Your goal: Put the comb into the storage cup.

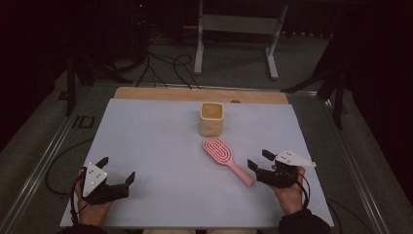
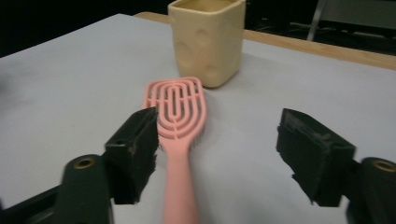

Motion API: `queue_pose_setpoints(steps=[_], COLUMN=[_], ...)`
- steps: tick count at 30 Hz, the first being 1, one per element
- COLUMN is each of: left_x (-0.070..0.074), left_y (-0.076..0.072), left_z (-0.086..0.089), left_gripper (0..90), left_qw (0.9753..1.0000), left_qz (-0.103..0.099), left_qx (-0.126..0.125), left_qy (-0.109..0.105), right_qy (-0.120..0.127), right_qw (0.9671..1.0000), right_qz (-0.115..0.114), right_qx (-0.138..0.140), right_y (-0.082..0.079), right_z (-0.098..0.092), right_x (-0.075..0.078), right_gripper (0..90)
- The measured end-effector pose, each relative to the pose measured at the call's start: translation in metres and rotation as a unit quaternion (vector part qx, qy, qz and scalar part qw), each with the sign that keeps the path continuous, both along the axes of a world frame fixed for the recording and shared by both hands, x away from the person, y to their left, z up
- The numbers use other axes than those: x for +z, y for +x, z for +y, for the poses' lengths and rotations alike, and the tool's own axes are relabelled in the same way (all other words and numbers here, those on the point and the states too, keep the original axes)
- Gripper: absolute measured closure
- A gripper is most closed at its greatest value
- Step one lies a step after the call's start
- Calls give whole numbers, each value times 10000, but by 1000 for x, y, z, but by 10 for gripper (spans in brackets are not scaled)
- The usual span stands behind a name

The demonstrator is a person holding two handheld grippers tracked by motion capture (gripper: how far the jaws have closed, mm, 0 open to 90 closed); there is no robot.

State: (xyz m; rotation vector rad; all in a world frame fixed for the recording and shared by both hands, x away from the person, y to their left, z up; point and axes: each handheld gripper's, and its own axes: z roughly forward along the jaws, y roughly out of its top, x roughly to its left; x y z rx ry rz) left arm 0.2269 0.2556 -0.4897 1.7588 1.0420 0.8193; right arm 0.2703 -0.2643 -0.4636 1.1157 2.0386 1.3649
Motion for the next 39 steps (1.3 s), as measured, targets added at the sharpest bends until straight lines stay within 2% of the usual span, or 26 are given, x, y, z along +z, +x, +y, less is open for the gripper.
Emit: queue_pose_setpoints(steps=[4, 7, 15, 21, 27, 39], left_x=[1, 1, 2, 2, 0, -2], left_y=[0, 0, 1, 2, 3, 5], left_z=[0, 1, 3, 3, 3, -1], left_gripper=[9, 7, 2, 1, 0, 0], left_qw=[10000, 10000, 9998, 9995, 9993, 9991], left_qz=[-23, -56, -80, -99, -59, 0], left_qx=[-16, -15, -56, -160, -220, -318], left_qy=[4, -44, -169, -252, -306, -267], right_qy=[110, 70, 165, 125, 92, 22], right_qw=[9997, 9991, 9967, 9970, 9985, 9996], right_qz=[-181, -345, -706, -667, -469, -251], right_qx=[-125, -253, -365, -360, -278, -151], right_y=[-7, -12, -23, -22, -19, -16], right_z=[-9, -12, -20, -20, -18, -13], right_x=[-1, -1, -5, -10, -11, -12], right_gripper=[161, 101, 85, 86, 85, 85])
